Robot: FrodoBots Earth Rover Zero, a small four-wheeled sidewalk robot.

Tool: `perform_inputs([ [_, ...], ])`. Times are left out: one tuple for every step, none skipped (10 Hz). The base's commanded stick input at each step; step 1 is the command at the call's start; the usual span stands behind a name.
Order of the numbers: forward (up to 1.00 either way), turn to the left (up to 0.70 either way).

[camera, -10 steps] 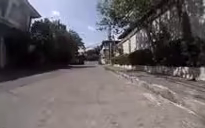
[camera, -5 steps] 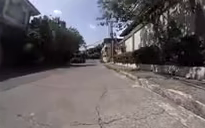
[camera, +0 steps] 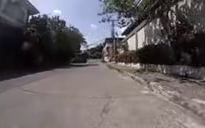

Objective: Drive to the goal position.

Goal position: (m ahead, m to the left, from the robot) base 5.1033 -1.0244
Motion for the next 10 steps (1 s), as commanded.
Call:
perform_inputs([
  [1.00,0.00],
  [1.00,0.00],
  [1.00,0.00],
  [1.00,0.00],
  [1.00,0.00],
  [1.00,0.00],
  [1.00,0.00],
  [1.00,0.00],
  [1.00,0.00],
  [1.00,0.00],
])
